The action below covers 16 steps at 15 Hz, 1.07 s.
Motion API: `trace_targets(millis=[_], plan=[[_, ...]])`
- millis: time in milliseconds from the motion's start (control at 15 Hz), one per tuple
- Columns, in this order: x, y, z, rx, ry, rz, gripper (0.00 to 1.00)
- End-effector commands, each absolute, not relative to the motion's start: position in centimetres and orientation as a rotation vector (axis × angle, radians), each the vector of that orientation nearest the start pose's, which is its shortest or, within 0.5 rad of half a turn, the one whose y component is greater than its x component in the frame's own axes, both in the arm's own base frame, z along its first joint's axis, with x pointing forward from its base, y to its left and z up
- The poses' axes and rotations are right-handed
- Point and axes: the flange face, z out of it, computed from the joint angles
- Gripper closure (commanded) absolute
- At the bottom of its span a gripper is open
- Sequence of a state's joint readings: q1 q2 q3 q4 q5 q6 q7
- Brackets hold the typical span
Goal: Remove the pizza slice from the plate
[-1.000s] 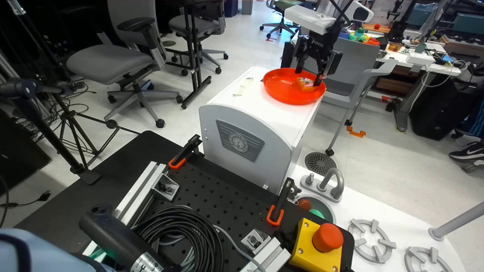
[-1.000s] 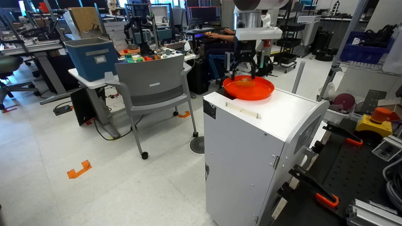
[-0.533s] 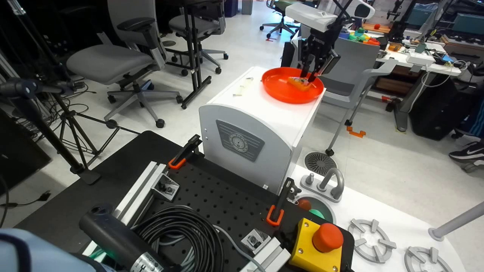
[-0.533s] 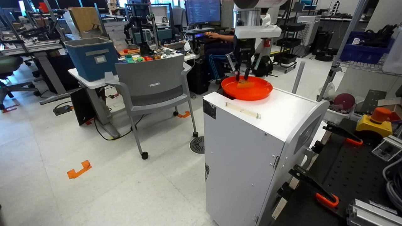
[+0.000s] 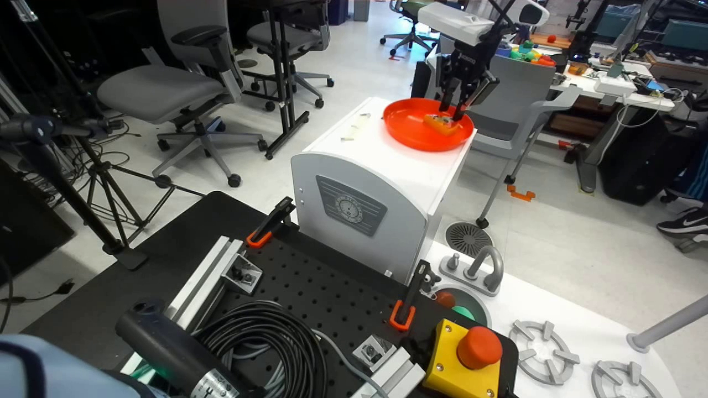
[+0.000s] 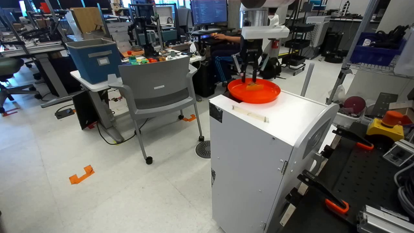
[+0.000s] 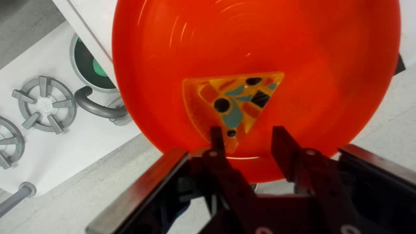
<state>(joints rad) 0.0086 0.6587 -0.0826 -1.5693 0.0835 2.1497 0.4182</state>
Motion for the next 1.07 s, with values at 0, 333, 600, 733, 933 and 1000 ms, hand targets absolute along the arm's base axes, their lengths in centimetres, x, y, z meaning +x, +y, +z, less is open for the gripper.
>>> trace_targets(millis=[0, 333, 600, 733, 933, 1000], plan=[[69.4, -3.9, 24.7, -3.034, 0.895, 0.121, 0.25], [69.3, -3.7, 24.9, -2.997, 0.97, 0.108, 0.0], [69.3, -3.6, 24.8, -2.991, 0.996, 0.11, 0.0], [69.1, -3.4, 24.8, -3.024, 0.925, 0.121, 0.0], [68.5, -3.1, 24.7, -3.102, 0.748, 0.153, 0.0], [68.4, -3.0, 24.6, -3.128, 0.691, 0.155, 0.0]])
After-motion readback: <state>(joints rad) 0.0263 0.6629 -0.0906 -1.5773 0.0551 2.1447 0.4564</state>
